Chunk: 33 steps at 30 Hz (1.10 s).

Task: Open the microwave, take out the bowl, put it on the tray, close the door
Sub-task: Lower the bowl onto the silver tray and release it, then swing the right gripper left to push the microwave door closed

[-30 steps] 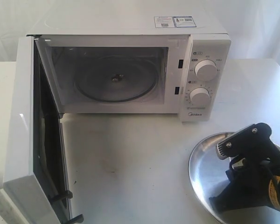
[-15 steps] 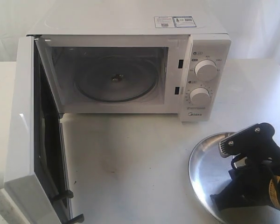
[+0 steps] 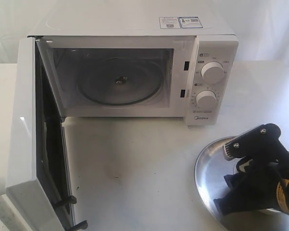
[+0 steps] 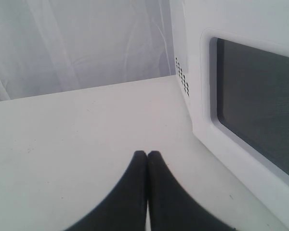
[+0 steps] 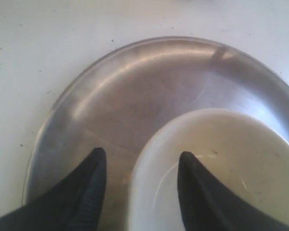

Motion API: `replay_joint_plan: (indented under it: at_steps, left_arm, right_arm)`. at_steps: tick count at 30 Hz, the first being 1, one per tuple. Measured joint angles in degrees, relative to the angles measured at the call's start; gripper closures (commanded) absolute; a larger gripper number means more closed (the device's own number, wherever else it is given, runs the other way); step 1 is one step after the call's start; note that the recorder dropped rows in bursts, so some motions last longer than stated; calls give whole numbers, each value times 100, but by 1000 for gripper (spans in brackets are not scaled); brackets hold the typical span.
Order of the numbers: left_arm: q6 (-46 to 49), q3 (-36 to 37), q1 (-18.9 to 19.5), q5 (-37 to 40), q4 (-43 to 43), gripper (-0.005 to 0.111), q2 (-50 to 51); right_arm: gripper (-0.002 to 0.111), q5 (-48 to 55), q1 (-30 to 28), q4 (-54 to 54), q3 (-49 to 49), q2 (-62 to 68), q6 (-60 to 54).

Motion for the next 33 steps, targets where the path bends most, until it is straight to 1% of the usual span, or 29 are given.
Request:
replay_joint_plan:
  at_steps: [4, 5, 6, 8, 9, 12, 14, 18, 22, 24, 29, 33]
  left_arm:
    - [0, 0, 0, 0, 0, 107, 0]
    - [0, 0, 0, 0, 0, 107, 0]
    - [0, 0, 0, 0, 0, 107, 0]
    - [0, 0, 0, 0, 0, 107, 0]
    - [0, 0, 0, 0, 0, 107, 0]
    - [0, 0, 0, 0, 0, 107, 0]
    - [0, 0, 0, 0, 0, 107, 0]
    - [0, 0, 0, 0, 0, 107, 0]
    - [0, 0, 0, 0, 0, 107, 0]
    - [0, 0, 0, 0, 0, 107, 0]
    - [0, 0, 0, 0, 0, 107, 0]
    - [0, 0, 0, 0, 0, 107, 0]
  right_arm:
    - [80, -212, 0, -35, -38, -434, 0]
    - [84, -332, 0, -35, -38, -551, 0]
    - [90, -517, 0, -35, -38, -706, 10]
    - [106, -980, 0, -35, -58, -1024, 10]
    - [108, -1344, 0, -35, -82, -1175, -2]
    - [108, -2344, 0, -24, -112, -1488, -247]
    - [108, -2827, 0, 3, -217, -1571, -452]
    - [108, -3362, 0, 201, -621, -1562, -970]
    - [108, -4010, 0, 732, -1218, -1401, -1812]
    - [108, -4322, 0, 942, -1532, -1248, -2021]
    - [108, -4795, 55, 1083, -2423, -595, -2184]
    - [108, -4721, 471, 1091, -2933, -8, -2217]
